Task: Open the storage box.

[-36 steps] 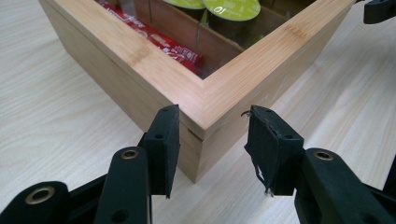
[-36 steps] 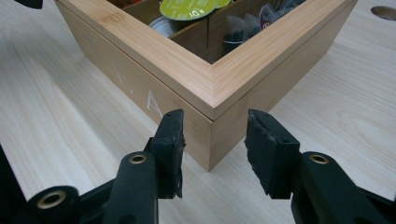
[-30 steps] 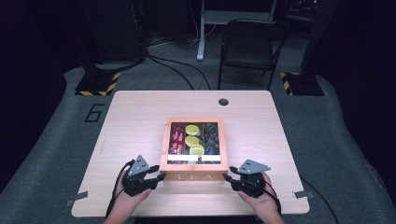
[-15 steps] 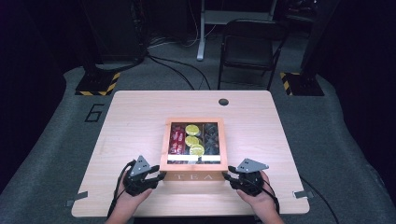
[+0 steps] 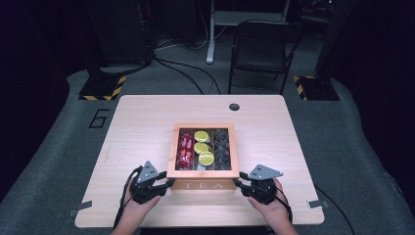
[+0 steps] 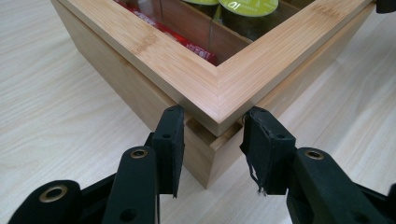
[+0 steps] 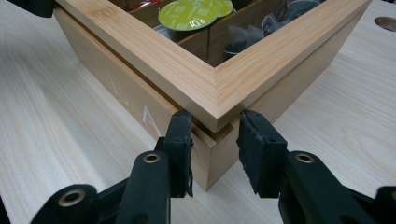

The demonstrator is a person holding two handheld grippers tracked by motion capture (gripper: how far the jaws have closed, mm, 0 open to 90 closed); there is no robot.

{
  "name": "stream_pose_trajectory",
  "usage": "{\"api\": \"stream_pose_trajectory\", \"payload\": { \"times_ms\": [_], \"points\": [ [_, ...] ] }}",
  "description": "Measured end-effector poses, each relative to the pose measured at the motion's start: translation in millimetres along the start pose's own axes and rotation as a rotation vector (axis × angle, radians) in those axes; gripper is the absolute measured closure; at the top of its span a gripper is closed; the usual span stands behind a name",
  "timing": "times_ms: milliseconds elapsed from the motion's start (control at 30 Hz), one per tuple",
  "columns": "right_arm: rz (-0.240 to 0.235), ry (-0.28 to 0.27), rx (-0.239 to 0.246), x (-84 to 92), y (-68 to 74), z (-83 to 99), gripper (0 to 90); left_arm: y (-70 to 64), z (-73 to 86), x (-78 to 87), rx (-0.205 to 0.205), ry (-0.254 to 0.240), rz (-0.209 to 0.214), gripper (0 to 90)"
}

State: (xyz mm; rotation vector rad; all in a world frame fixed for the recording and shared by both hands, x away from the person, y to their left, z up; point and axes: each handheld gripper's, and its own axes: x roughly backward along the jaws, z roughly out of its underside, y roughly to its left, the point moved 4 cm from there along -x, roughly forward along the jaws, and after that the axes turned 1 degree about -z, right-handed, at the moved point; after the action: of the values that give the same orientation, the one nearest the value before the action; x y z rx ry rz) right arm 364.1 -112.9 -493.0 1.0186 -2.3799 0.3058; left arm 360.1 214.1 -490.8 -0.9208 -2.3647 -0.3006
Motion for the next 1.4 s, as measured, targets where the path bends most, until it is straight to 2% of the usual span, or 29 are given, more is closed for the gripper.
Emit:
{"api": "stream_pose_trajectory", "payload": {
  "times_ms": [67,133,300,400,500,733,833,1033,1200,1400],
  "points": [
    [0.001,-0.006,0.001,0.4,-0.2,-2.1,62.9,-0.3,-2.0,-0.8,0.014,-0.017,-0.006,57.3],
    [0.003,-0.017,-0.003,0.7,-1.2,-4.1,60.9,-0.6,-4.8,-0.1,0.011,-0.018,-0.017,56.0],
    [0.003,-0.019,-0.004,-0.3,-1.7,-8.4,58.7,0.7,-7.1,0.3,0.011,-0.022,-0.011,54.3],
    [0.006,-0.028,-0.001,1.0,-2.7,-12.3,57.1,1.0,-11.9,2.1,0.020,-0.047,-0.020,52.8],
    [0.016,-0.041,-0.006,1.8,-3.6,-16.2,54.3,1.9,-15.1,3.7,0.014,-0.050,-0.025,50.7],
    [0.031,-0.070,0.006,8.3,-6.5,-31.5,52.3,7.9,-27.5,10.9,0.050,-0.074,0.008,50.7],
    [0.041,-0.073,0.005,10.7,-8.2,-39.9,51.7,11.2,-34.5,14.4,0.048,-0.079,0.004,49.8],
    [0.048,-0.095,-0.002,15.5,-12.6,-55.6,51.7,14.8,-53.7,21.3,0.016,-0.104,-0.033,49.6],
    [0.053,-0.094,0.007,18.7,-16.5,-68.5,51.7,17.5,-66.5,26.1,-0.009,-0.107,-0.045,49.7],
    [0.085,-0.074,0.051,19.6,-22.7,-86.2,52.3,21.1,-79.9,29.2,-0.008,-0.115,-0.060,50.2]
  ]
}}
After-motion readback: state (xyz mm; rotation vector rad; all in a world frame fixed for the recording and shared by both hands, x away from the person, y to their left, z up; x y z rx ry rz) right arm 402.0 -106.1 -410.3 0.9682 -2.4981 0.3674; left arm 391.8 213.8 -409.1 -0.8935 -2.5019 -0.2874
